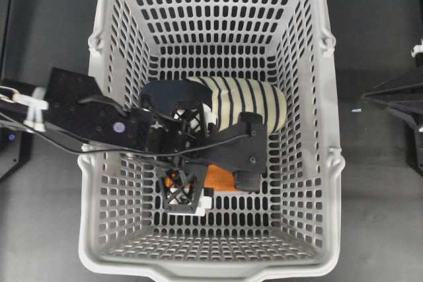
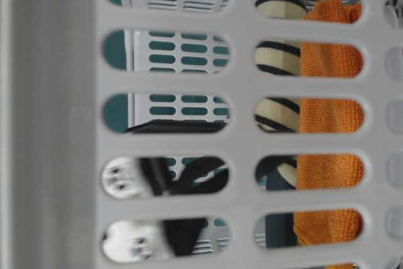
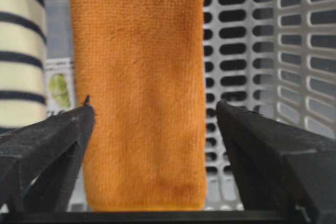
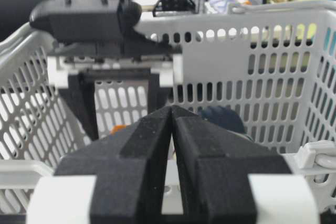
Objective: Pick up the orange cloth from the shopping basket with the left arm.
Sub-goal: 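Close the left gripper on the orange cloth's edge, then lift the gripped orange cloth upward out of the basket with the left gripper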
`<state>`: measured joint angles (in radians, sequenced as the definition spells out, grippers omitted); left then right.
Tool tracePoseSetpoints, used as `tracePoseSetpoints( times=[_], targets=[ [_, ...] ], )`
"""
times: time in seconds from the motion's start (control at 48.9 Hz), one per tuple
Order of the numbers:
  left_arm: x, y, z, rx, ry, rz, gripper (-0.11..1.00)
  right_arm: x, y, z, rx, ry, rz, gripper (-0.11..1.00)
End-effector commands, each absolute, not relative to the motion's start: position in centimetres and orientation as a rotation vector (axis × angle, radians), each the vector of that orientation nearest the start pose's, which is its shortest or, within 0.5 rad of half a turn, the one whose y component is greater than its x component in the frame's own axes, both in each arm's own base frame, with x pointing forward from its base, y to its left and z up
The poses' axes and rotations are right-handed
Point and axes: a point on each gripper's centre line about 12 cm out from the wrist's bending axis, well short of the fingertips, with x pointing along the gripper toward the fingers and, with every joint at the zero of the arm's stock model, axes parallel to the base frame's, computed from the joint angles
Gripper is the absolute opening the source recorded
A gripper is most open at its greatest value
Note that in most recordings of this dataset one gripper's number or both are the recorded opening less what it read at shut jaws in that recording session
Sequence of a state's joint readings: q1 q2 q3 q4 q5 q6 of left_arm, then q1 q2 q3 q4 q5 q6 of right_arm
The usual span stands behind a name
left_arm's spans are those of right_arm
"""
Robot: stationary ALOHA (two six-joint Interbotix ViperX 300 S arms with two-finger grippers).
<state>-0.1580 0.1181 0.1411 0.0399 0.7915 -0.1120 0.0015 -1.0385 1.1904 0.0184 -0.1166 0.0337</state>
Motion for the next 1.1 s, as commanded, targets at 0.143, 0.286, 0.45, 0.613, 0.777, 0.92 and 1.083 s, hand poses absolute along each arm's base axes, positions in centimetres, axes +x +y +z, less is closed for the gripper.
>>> tracePoseSetpoints(
  times=[0.143,0.286,0.45,0.613,0.777,0.92,1.083],
  targets=[
    [44.3,-6.5,21.3,0.025,1.1,-0.063,0.9,18.8,0.0,28.4,0.058,0.029,-0.002,0.0],
    [44.3,-6.5,20.7,0.025,1.109,-0.062,0.9,18.8,0.0,28.2,0.058,0.032,-0.002,0.0],
    [43.9,-6.3,20.2,0.019,1.122,-0.055,0.88,18.8,0.0,28.1,0.058,0.037,-0.002,0.0],
    [43.6,-6.3,19.8,0.022,1.135,-0.055,0.62,18.7,0.0,27.9,0.061,0.04,-0.003,0.0],
    [43.7,-6.3,20.7,0.027,1.112,-0.062,0.19,18.7,0.0,27.8,0.061,0.04,-0.003,0.0],
    [43.8,-6.0,22.8,0.022,1.072,-0.058,0.15,18.7,0.0,27.8,0.061,0.04,-0.003,0.0],
    [43.9,-5.4,27.9,0.014,1.013,-0.05,0.15,18.7,0.0,27.7,0.061,0.043,-0.003,0.0]
  ],
)
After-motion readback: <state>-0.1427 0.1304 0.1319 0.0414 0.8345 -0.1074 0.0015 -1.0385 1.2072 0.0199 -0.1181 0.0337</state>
